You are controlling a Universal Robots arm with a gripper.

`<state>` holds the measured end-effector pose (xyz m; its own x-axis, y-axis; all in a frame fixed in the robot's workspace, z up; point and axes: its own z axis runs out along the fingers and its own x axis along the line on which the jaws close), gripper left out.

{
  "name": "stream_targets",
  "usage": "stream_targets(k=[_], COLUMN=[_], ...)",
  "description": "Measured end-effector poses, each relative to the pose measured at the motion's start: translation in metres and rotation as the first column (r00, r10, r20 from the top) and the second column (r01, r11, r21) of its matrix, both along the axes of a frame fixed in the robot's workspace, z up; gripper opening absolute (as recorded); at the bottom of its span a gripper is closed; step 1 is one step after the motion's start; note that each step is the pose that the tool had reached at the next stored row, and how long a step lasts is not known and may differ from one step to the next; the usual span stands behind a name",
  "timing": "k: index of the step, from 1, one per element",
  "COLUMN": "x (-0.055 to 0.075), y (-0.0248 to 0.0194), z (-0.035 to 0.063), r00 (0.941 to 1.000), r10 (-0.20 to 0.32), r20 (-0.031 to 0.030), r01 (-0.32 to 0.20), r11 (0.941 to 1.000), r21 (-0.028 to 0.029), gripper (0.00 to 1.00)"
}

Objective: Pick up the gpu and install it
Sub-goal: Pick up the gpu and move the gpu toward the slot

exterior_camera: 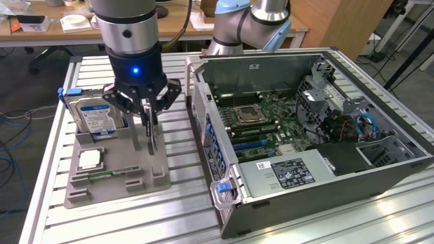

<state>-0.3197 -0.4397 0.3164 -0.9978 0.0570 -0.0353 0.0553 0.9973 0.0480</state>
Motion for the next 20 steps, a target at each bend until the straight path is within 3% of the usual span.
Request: stream_targets(k=[20], x=[0.0], y=[0.0], z=[0.0231], r00=[1.0], r10=[0.0], r20=[0.0], r01=[0.0], r11=[1.0], r21=[0.0], gripper=[0.26])
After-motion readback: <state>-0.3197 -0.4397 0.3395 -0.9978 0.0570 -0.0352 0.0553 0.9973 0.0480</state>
